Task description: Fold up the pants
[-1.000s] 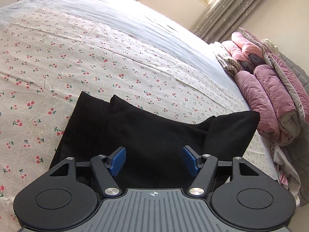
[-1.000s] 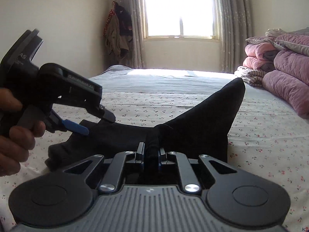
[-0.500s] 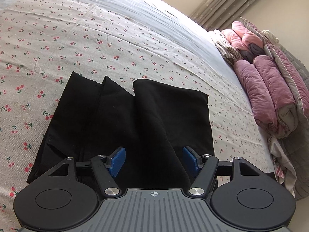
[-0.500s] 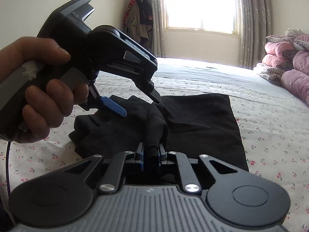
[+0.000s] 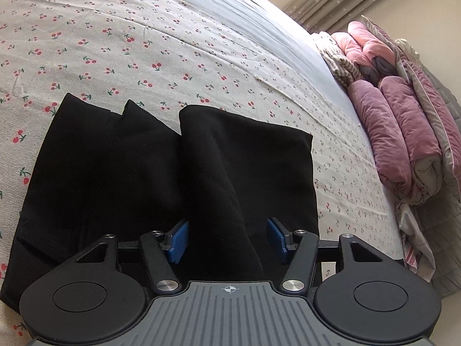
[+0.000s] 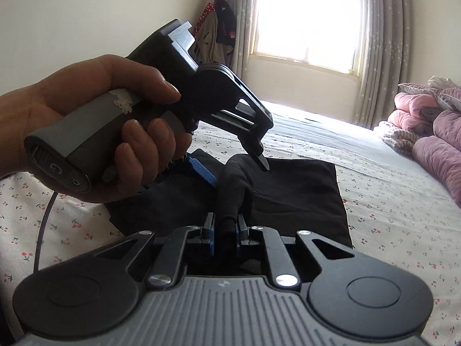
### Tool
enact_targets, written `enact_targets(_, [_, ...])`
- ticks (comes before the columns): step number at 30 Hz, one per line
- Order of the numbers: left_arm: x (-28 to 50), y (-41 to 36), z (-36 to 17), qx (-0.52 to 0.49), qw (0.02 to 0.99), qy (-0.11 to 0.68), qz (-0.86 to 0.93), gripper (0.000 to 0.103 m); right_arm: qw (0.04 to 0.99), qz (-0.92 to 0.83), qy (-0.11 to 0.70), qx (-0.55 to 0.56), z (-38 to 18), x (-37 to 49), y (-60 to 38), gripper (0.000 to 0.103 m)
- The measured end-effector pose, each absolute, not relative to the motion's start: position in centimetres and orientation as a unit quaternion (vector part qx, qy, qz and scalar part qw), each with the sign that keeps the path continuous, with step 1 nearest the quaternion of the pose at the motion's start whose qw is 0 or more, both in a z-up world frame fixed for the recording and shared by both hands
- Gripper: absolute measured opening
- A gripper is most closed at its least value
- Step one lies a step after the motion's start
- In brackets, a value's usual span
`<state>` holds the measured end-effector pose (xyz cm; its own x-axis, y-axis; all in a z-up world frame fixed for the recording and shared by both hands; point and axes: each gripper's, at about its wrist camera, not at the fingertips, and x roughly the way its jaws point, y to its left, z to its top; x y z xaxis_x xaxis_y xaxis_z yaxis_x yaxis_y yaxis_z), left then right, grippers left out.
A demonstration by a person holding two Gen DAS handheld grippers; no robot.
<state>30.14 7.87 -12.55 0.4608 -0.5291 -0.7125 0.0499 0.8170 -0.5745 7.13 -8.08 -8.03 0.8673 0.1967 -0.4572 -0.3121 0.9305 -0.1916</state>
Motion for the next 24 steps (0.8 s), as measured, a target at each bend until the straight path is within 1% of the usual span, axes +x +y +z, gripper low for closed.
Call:
enact_targets(1, [30.2, 7.6, -12.6, -0.238, 0.82, 0.49, -0.178, 0.015, 0.957, 0.134, 0.22, -0.137, -8.1, 7.1, -7.9, 0.0])
enact_targets(2, [30.2, 7.4, -12.6, -0.231, 0.823, 0.489, -0.173, 0.011, 0.956, 0.135, 0.221, -0.138, -8.2, 7.1, -7.9, 0.0])
enact_targets(5, [30.0, 7.4, -12.5, -0.223, 0.827, 0.487, -0.17, 0.005, 0.955, 0.137, 0.223, -0.142, -8.5, 7.2, -7.8, 0.0])
enact_targets(8, [30.0, 7.5, -12.5, -0.226, 0.826, 0.487, -0.17, 0.005, 0.954, 0.131, 0.214, -0.162, -8.7, 7.3, -7.6, 0.001])
enact_targets(9, [30.0, 7.5, -12.5, -0.226, 0.826, 0.487, -0.17, 0.005, 0.956, 0.122, 0.208, -0.167, -8.8, 7.2, -7.5, 0.01])
enact_targets(10, [30.0, 7.5, -12.4, -0.224, 0.827, 0.487, -0.17, 0.005, 0.956, 0.114, 0.206, -0.174, -8.9, 7.3, -7.5, 0.023])
enact_targets(11, [29.9, 7.4, -12.4, -0.222, 0.828, 0.486, -0.169, 0.005, 0.956, 0.106, 0.205, -0.181, -9.2, 7.4, -7.5, 0.031])
enact_targets(12, [29.9, 7.4, -12.3, -0.22, 0.829, 0.486, -0.169, 0.005, 0.955, 0.101, 0.204, -0.189, -9.5, 7.5, -7.4, 0.042])
enact_targets(13, [29.9, 7.4, -12.3, -0.219, 0.829, 0.486, -0.169, 0.005, 0.953, 0.098, 0.207, -0.196, -9.8, 7.6, -7.4, 0.043])
enact_targets(14, [29.9, 7.3, -12.3, -0.218, 0.83, 0.486, -0.169, 0.005, 0.952, 0.098, 0.21, -0.199, -10.1, 7.6, -7.4, 0.043])
enact_targets(15, [29.9, 7.3, -12.2, -0.216, 0.83, 0.486, -0.168, 0.005, 0.951, 0.103, 0.214, -0.198, -10.3, 7.7, -7.5, 0.04])
enact_targets(17, [30.0, 7.2, -12.1, -0.213, 0.832, 0.484, -0.169, 0.005, 0.95, 0.117, 0.218, -0.191, -10.3, 7.6, -7.5, 0.008])
enact_targets(18, [29.9, 7.2, -12.0, -0.211, 0.833, 0.482, -0.171, 0.005, 0.951, 0.117, 0.213, -0.189, -10.1, 7.3, -7.3, 0.0])
enact_targets(21, [29.8, 7.3, -11.2, -0.204, 0.838, 0.469, -0.188, 0.004, 0.955, 0.121, 0.189, -0.193, -8.9, 6.4, -6.5, 0.0])
enact_targets(24, [29.6, 7.9, -10.1, -0.187, 0.849, 0.451, -0.204, 0.004, 0.959, 0.129, 0.19, -0.167, -7.8, 6.5, -6.3, 0.0])
